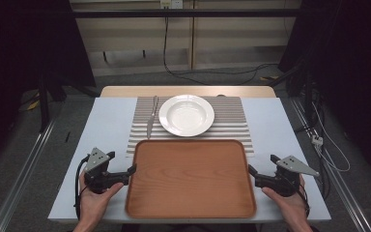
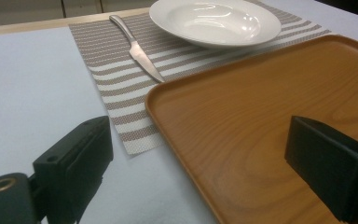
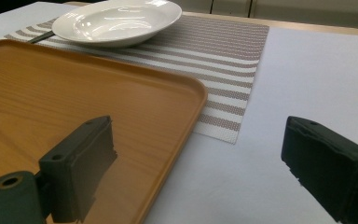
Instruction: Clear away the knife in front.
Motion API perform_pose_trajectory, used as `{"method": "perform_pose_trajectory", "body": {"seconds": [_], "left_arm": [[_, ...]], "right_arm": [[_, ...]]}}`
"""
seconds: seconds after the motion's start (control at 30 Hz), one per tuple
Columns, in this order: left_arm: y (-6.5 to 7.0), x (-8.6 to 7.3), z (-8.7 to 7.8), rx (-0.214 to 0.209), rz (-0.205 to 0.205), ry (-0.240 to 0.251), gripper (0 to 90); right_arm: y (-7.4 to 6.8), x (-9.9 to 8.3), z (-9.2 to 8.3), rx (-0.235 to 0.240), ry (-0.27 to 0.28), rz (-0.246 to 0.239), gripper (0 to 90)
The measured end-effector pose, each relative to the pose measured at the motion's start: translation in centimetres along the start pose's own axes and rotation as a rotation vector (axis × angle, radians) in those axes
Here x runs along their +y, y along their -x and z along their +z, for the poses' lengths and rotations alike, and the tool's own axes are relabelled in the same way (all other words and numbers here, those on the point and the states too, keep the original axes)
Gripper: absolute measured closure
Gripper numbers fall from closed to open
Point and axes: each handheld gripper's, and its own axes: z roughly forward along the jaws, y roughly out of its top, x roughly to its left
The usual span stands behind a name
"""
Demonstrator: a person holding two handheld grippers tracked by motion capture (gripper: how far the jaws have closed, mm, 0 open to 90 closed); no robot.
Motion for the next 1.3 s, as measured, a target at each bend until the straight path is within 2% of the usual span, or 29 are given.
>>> {"method": "perform_pose_trajectory", "body": {"seconds": [0.33, 0.6, 0.7, 0.73, 0.8, 0.83, 0.93, 1.03, 1.1, 1.17, 1.3], "left_arm": [[0.0, 0.2, 0.2, -0.003, 0.003, -0.017, 7.8], [-0.1, 0.9, 0.6, -0.017, -0.001, -0.025, 8.5], [-0.1, 1.2, 0.9, -0.013, 0.018, -0.035, 7.4], [0.1, 1.3, 1.2, -0.028, 0.023, -0.053, 6.8], [0.1, 1.3, 1.2, -0.042, 0.030, -0.060, 6.6], [0.1, 1.4, 1.2, -0.037, 0.036, -0.063, 6.3], [0.1, 1.8, 1.3, -0.048, 0.034, -0.060, 6.1], [-0.1, 2.6, 1.6, -0.053, 0.050, -0.063, 6.5], [-0.1, 2.9, 1.8, -0.056, 0.033, -0.052, 6.9], [-0.2, 3.3, 2.1, -0.051, 0.047, -0.073, 7.6], [-0.5, 3.9, 2.7, -0.041, 0.044, -0.065, 7.6]], "right_arm": [[0.1, -0.1, 0.0, 0.006, -0.005, 0.009, 8.9], [0.1, -0.1, 0.1, 0.008, -0.013, 0.010, 8.8], [0.1, 0.0, 0.2, 0.011, -0.014, 0.009, 8.8], [0.0, 0.0, 0.2, 0.011, -0.014, 0.009, 8.7], [0.0, 0.0, 0.2, 0.009, -0.014, 0.007, 8.7], [0.0, 0.0, 0.2, 0.009, -0.013, 0.008, 8.7], [-0.1, 0.0, 0.1, 0.006, -0.014, 0.007, 8.6], [0.0, 0.0, 0.3, 0.005, -0.016, 0.007, 8.5], [0.0, 0.0, 0.3, 0.005, -0.017, 0.007, 8.5], [0.0, 0.0, 0.3, 0.008, -0.018, 0.008, 8.5], [-0.1, 0.0, 0.2, 0.012, -0.017, 0.009, 8.5]]}}
